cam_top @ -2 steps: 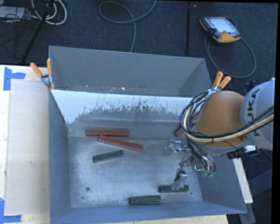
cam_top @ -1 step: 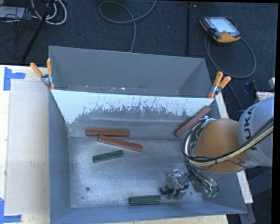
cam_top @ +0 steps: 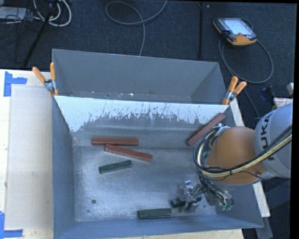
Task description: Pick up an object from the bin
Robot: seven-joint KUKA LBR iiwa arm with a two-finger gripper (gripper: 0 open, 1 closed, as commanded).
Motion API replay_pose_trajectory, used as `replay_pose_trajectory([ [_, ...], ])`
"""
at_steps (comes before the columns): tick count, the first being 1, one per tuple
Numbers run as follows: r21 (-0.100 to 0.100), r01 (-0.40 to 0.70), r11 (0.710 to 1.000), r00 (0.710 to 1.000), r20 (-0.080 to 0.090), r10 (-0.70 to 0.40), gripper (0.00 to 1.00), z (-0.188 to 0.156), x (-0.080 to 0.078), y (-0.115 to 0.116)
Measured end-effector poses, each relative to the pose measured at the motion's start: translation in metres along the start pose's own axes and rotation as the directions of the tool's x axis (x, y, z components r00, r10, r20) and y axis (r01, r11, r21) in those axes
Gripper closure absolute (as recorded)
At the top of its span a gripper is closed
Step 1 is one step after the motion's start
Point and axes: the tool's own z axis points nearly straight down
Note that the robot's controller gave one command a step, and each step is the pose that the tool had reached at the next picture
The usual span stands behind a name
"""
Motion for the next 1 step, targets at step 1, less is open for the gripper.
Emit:
replay_pose_trajectory([
  [1, 0.001, 0.067, 0.998, 0.998, 0.005, -0.067, 1.00, -0.1605, -0.0126, 0.0143],
])
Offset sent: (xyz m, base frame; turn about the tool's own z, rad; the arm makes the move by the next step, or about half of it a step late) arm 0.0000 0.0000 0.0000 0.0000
